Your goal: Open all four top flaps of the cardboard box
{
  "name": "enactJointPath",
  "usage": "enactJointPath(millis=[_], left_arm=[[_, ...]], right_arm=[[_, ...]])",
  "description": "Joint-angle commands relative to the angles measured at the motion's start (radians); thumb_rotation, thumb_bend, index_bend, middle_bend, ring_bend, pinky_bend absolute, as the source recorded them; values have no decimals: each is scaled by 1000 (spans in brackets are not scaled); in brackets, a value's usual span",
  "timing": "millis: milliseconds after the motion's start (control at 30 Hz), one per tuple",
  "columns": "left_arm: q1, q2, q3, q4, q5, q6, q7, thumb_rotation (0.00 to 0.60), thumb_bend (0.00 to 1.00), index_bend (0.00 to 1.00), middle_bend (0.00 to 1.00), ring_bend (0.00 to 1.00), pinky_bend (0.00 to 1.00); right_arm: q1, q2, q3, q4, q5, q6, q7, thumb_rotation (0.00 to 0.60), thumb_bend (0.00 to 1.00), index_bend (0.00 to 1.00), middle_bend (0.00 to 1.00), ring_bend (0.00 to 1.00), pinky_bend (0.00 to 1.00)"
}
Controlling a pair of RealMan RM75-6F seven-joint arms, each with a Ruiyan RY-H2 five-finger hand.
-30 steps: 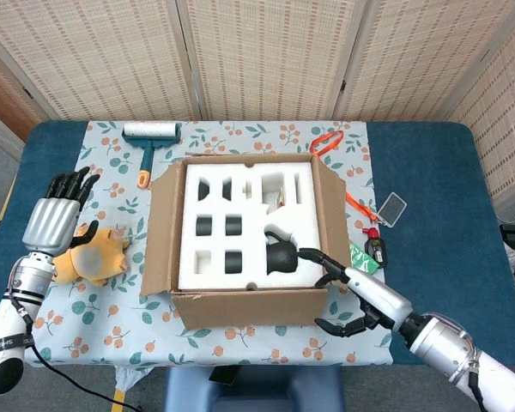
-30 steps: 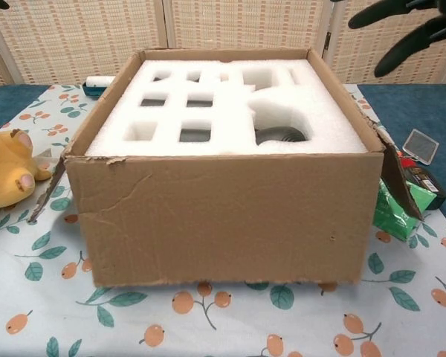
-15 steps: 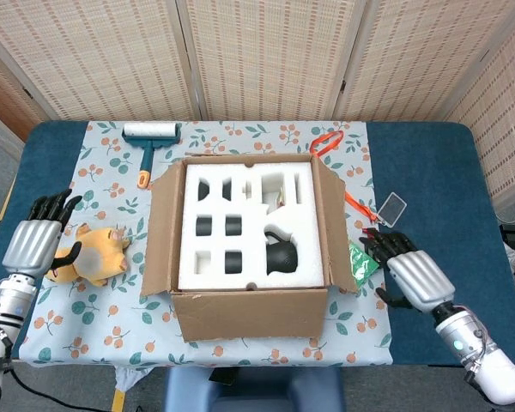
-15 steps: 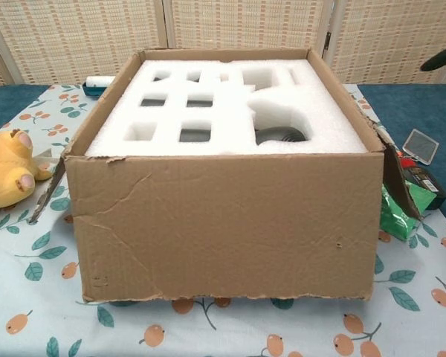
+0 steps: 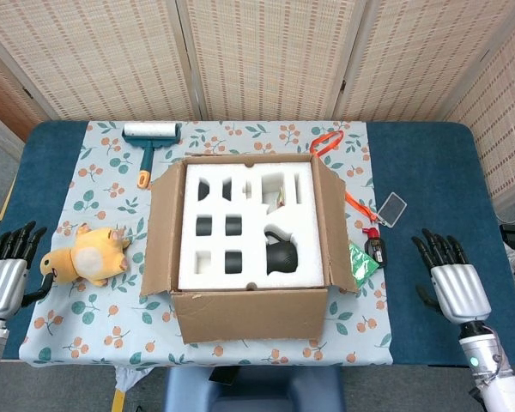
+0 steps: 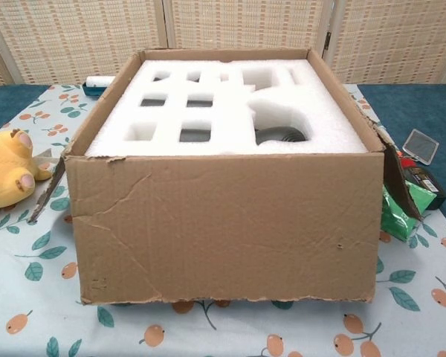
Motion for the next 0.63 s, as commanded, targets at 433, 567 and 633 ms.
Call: enactJointPath(millis=[433,567,633], left_arm=[[58,-39,17,44,46,48,-8,600,464,0,0,0,0],[85,-64,27,68,82,87,-18,600,464,0,0,0,0],[93,-73,29,78,92,97,-23,600,464,0,0,0,0]], right_arm=[[146,8,-303,191,-238,234,183,600,415,0,0,0,0],[144,3,-335,198,-213,290,185,600,416,0,0,0,0],[147,2,-344,199,-194,302,185,600,416,0,0,0,0]])
